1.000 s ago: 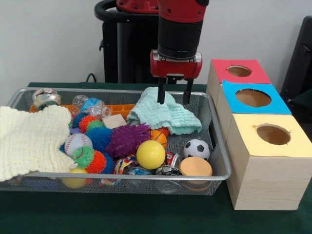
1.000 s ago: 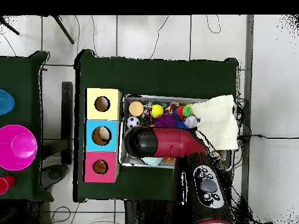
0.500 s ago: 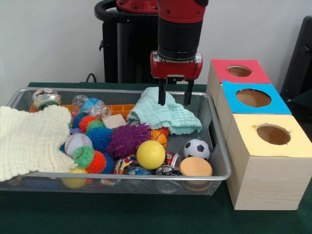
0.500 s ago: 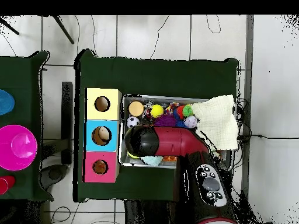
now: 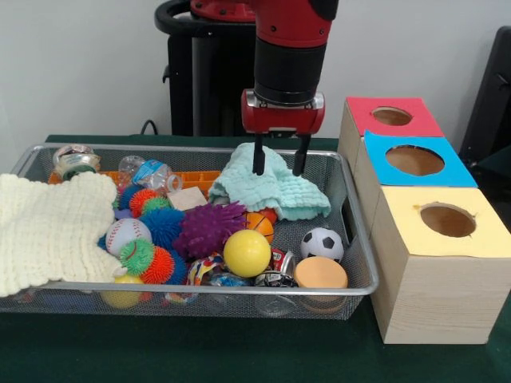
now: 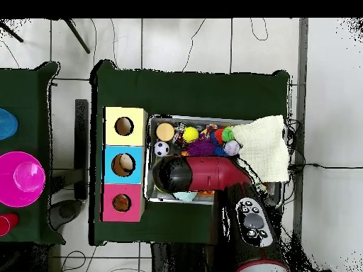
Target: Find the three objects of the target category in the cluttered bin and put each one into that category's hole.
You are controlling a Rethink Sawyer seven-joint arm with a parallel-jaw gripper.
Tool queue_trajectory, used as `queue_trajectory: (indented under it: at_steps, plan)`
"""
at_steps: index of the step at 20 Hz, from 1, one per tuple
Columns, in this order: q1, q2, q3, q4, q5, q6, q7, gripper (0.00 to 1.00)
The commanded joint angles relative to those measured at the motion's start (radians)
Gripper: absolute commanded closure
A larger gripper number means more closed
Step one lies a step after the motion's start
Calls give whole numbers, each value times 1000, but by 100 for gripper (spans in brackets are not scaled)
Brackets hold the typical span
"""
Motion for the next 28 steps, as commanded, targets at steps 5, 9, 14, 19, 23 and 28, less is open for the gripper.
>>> queue_trajectory:
  at_steps: [5, 9, 14, 19, 23, 28]
  plan:
    - [-35, 98, 71, -53, -96, -43, -38, 0]
    - [-42, 119, 78, -60, -107, -66, -31, 0]
    - [-46, 140, 84, -65, -122, -94, -18, 0]
    - [-49, 166, 83, -74, -137, -118, -7, 0]
    - [-52, 173, 84, -74, -142, -126, -2, 0]
    - [-47, 182, 77, -76, -146, -137, 2, 0]
